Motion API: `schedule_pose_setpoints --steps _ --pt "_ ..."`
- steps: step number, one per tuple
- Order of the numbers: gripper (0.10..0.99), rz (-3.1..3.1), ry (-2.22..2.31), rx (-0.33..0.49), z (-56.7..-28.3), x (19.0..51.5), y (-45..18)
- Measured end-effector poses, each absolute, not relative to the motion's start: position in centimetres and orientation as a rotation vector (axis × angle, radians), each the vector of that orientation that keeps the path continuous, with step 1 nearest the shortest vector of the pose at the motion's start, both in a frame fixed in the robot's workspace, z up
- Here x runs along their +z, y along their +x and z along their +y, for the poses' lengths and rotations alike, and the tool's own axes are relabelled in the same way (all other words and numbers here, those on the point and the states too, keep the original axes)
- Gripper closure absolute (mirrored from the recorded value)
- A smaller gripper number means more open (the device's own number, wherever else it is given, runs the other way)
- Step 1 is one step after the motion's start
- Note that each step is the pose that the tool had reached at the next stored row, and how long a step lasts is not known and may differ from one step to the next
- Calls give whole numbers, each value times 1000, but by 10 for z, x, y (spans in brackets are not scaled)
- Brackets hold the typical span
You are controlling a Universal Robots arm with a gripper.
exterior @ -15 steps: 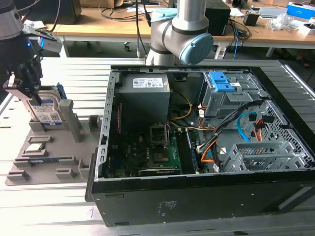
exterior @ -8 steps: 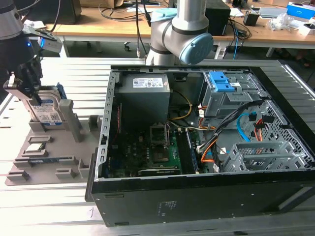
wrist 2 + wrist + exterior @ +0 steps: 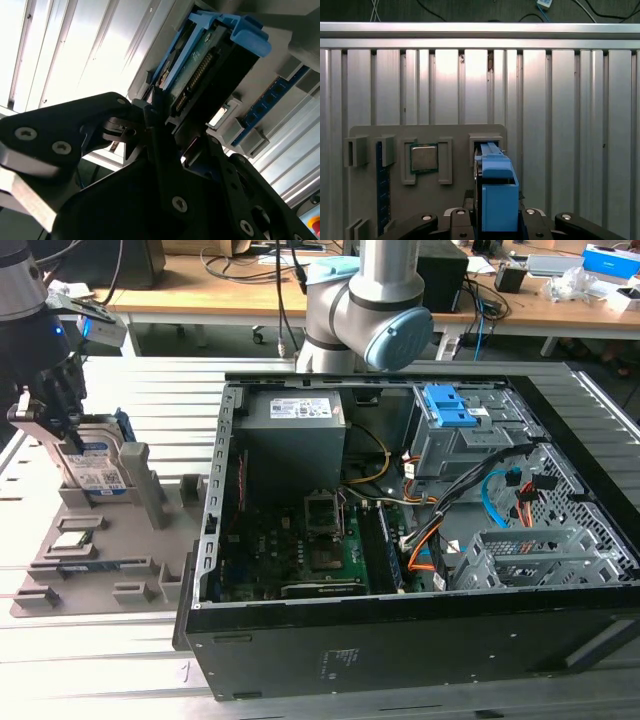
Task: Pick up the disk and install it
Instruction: 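Pick up the disk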
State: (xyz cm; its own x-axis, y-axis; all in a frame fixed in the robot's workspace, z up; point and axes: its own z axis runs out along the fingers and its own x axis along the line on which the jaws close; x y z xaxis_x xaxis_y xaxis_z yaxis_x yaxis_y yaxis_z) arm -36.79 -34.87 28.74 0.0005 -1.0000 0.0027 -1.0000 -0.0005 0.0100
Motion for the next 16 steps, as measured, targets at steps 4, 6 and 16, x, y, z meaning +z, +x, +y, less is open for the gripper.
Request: schedule_pose_setpoints --steps 4,6,16 --pt "722 -2214 2215 -7 -349 288 -368" --pt "722 -2214 2215 -7 -349 291 -368" --pt "722 -2213 2215 -6 -344 319 -368"
